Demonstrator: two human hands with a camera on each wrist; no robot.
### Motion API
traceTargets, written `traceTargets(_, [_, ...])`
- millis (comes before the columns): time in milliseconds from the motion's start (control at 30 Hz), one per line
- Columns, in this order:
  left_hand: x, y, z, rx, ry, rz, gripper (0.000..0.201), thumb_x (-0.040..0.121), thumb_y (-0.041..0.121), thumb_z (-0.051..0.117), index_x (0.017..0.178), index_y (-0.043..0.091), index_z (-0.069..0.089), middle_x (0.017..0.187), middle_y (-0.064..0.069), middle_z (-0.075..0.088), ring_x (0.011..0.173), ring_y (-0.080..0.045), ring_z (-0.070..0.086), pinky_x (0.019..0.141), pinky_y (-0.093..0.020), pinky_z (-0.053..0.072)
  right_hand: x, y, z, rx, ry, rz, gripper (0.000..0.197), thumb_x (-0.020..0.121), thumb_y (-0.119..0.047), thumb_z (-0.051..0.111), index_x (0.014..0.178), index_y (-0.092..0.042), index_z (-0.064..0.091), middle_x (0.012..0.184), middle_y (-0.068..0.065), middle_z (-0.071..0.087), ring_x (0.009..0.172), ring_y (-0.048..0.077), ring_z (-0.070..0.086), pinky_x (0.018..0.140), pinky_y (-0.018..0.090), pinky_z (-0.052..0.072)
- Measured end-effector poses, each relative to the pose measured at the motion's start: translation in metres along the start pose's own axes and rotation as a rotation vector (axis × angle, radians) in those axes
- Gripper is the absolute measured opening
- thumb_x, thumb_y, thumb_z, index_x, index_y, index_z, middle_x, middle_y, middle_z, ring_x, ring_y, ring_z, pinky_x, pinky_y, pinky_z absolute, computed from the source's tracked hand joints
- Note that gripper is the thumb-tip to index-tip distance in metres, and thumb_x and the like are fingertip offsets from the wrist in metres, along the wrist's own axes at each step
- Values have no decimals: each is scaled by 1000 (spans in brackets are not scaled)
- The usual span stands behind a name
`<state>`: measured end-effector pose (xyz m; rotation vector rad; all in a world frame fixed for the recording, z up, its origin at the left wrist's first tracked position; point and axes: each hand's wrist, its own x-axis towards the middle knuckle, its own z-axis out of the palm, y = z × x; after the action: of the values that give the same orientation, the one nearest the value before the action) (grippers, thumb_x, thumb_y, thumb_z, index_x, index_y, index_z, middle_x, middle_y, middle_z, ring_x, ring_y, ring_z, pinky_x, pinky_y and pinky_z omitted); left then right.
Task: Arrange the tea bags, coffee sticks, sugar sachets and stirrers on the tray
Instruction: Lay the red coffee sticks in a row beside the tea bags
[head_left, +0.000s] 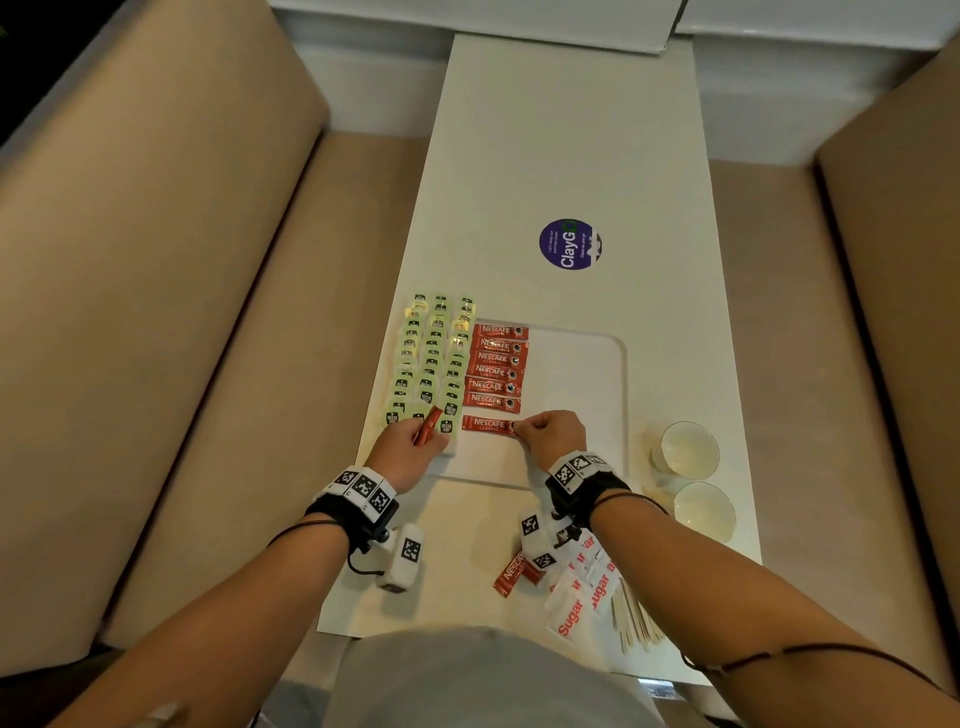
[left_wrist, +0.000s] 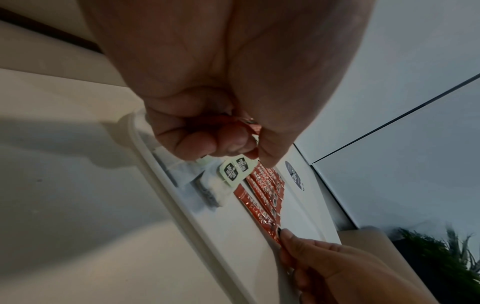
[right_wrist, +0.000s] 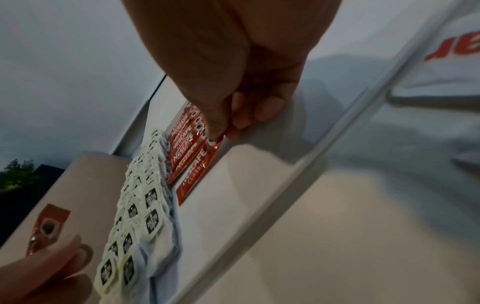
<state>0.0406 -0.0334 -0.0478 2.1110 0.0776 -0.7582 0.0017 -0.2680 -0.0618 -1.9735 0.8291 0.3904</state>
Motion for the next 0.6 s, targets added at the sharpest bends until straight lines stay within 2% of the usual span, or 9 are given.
traceTargets(133, [3, -5, 0, -23, -3, -11, 34, 92, 32, 66, 83, 0, 58, 70, -5, 44, 65, -19, 45, 70, -34, 42, 3, -7, 4, -24, 15, 5, 23, 90, -30, 72, 71, -18, 76, 71, -2, 72, 64, 14, 64, 56, 22, 48])
traceTargets(233, [2, -6, 0, -18, -1, -1, 27, 93, 32, 66, 79, 10, 57, 70, -6, 43, 65, -19, 44, 68, -32, 39, 6, -9, 5, -26, 16, 6, 23, 90, -30, 73, 71, -18, 76, 72, -2, 73, 67, 15, 66, 63, 26, 54])
traceTargets(300, [1, -6, 1, -21, -1, -1, 25, 93, 32, 66, 79, 13, 56, 69, -4, 42, 64, -18, 42, 66, -32, 37, 7, -10, 5, -27, 19, 6, 22, 90, -31, 73, 72, -19, 76, 72, -2, 73, 67, 15, 67, 63, 26, 55])
traceTargets(467, [2, -9, 2, -17, -2, -1, 34, 94, 31, 65, 89, -2, 60, 69, -4, 42, 63, -18, 40, 63, -31, 33, 7, -10, 6, -29, 28, 20, 25, 90, -33, 73, 73, -14, 77, 70, 1, 72, 62, 15, 63, 57, 23, 49])
traceTargets(600, [3, -9, 3, -4, -12, -1, 32, 94, 30, 65, 94, -1, 64, 70, -4, 46, 64, -18, 43, 63, -31, 35, 7, -10, 7, -30, 36, 24, 27, 90, -32, 73, 72, -13, 76, 71, 3, 72, 59, 13, 59, 54, 22, 46])
